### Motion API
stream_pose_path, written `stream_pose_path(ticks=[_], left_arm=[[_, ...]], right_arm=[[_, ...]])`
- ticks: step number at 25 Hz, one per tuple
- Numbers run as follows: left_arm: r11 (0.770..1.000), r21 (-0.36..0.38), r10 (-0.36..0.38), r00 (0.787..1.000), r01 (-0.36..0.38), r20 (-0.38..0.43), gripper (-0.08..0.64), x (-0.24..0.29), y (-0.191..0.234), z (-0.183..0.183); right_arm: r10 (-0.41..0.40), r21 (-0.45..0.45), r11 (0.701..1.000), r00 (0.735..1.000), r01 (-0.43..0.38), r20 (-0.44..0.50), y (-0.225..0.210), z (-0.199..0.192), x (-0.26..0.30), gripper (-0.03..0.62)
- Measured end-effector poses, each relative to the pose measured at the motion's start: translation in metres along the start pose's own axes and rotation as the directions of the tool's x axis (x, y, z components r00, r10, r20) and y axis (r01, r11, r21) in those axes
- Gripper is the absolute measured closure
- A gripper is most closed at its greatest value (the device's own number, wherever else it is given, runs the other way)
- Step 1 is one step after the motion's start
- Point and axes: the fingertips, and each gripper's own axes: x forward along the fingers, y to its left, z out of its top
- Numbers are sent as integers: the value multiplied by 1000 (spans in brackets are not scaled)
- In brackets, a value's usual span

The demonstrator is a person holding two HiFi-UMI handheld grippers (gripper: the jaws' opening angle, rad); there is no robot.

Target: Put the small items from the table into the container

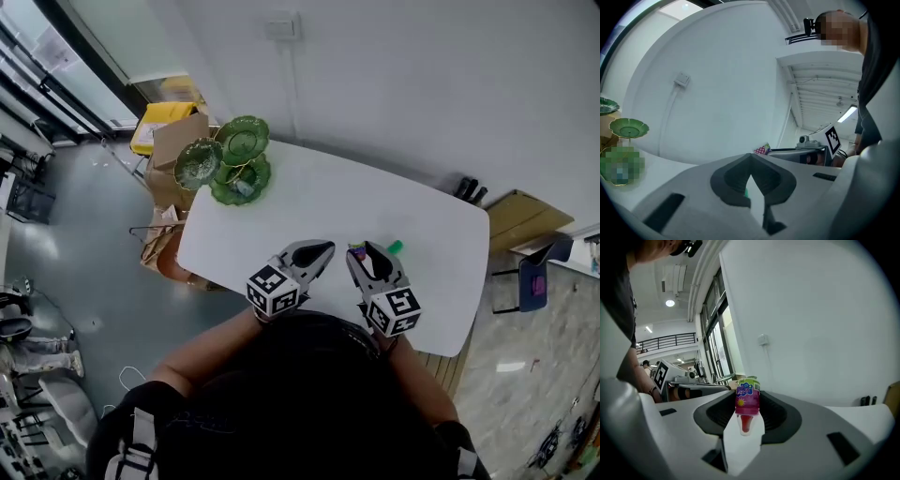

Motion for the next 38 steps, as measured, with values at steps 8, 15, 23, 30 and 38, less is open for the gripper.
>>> stream_pose_path(ticks=[8,15,23,30,38], left_arm=[[1000,16,-4,1000,4,-7,555,-1,-14,-1],[1000,19,13,1000,-13,-13,555,-12,-13,-3],[997,-6,78,997,-78,12,555,-56,8,-4],[997,1,72,996,-72,54,555,-104,31,3],[997,14,75,995,-76,71,555,-198,96,23]], right_arm=[[6,12,1000,1000,-6,23,5,3,-10,426],[17,25,1000,999,-18,31,9,6,-7,426],[90,15,996,996,-90,17,50,4,23,426],[101,-16,995,995,-101,-11,96,2,54,426],[111,-12,994,994,-111,-19,186,2,133,426]])
